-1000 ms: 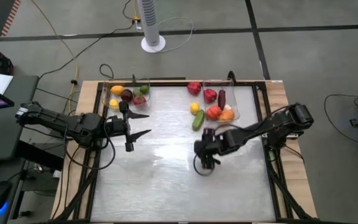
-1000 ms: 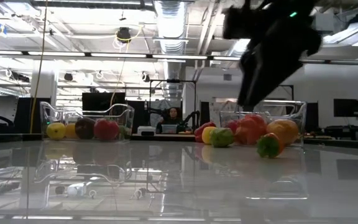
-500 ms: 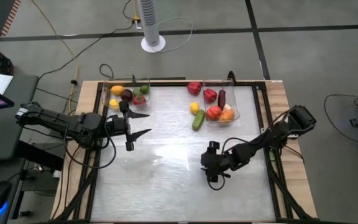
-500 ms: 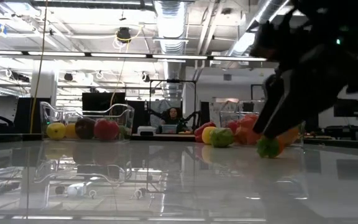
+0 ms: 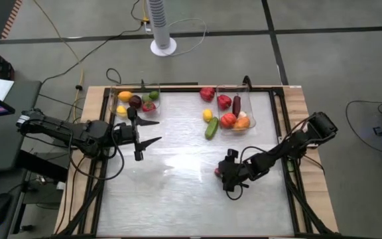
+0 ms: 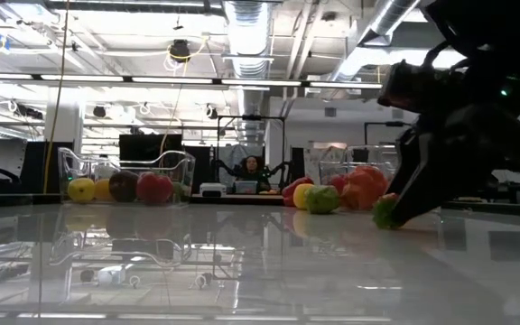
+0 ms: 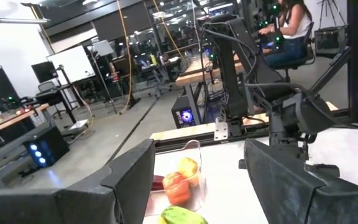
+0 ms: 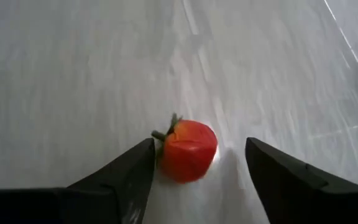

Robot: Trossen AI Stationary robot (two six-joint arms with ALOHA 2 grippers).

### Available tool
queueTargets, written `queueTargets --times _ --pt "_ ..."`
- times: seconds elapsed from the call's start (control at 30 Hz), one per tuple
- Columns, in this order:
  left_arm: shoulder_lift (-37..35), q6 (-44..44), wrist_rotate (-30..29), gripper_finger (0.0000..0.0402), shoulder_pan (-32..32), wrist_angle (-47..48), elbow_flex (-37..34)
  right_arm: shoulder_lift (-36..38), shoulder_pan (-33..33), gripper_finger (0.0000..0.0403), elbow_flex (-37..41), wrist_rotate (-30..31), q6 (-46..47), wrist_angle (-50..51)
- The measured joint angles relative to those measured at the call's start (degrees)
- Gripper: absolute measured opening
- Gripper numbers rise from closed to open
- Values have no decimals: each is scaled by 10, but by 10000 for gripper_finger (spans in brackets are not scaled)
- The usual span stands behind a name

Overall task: Sort produce into baskets
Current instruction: Put the red tomato into the left transparent bin

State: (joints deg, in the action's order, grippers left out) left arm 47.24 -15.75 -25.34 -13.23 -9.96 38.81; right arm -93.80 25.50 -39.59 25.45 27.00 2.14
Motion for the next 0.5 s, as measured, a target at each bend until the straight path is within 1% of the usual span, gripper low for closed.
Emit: queueTargets --times 0.13,0.3,0.4,0.5 --pt "0 0 0 235 0 0 0 -3 0 234 3 0 -1 -1" --pt "4 15 5 235 0 15 0 -1 -5 166 2 0 -13 -4" --pt "35 38 30 235 9 11 -4 1 -14 129 -13 1 -33 -7" --pt "87 79 51 235 13 32 -24 1 -22 112 -29 2 -69 -10"
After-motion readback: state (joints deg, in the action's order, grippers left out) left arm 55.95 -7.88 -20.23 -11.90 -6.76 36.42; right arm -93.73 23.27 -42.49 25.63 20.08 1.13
